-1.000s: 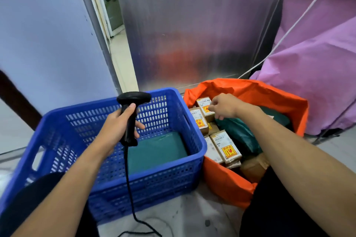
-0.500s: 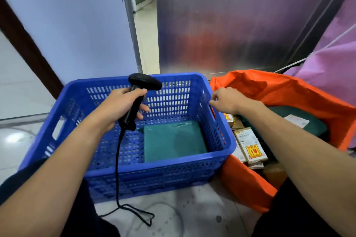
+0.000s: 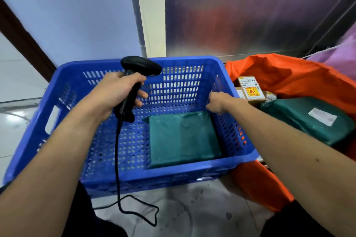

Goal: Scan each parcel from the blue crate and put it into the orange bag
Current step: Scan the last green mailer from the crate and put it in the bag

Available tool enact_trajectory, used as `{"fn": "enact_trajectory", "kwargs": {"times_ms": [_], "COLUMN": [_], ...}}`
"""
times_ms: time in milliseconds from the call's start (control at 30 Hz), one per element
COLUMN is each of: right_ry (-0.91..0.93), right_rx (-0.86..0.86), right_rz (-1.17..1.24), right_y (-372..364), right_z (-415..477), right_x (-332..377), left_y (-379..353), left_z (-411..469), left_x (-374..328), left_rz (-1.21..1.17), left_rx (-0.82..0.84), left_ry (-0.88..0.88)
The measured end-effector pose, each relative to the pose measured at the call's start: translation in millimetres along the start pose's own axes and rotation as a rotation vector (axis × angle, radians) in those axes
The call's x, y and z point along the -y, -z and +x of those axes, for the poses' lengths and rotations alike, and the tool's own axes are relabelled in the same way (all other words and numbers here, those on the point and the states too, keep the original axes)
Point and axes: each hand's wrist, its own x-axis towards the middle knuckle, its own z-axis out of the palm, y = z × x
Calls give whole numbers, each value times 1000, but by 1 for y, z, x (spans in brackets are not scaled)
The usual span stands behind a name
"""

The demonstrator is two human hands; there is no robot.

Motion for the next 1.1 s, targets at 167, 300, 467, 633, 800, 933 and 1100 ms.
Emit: {"fn": "enact_trajectory", "kwargs": {"times_ms": [167, 300, 467, 633, 800, 933, 1100], "right_ry": [-50, -107, -112, -208, -266, -274, -248], "right_rx": [205, 302, 334, 377, 394, 377, 406], "right_rz": [73, 7, 20, 227, 321, 380, 480], "right_y": [-54, -87, -97, -114, -120, -118, -119], "right_z": [24, 30, 39, 40, 43, 46, 49], "right_x": [2, -10, -15, -18, -26, -27, -28], "left_y": [-1, -1, -1, 0, 1, 0, -1], "left_z": [13, 15, 16, 14, 12, 12, 12], "left_x": [5, 3, 3, 2, 0, -2, -3], "left_rz": [0, 6, 12, 14, 29, 39, 29], "left_rx": [-23, -29, -21, -16, -19, -19, -27], "left_ry": [16, 9, 12, 9, 2, 7, 5]}}
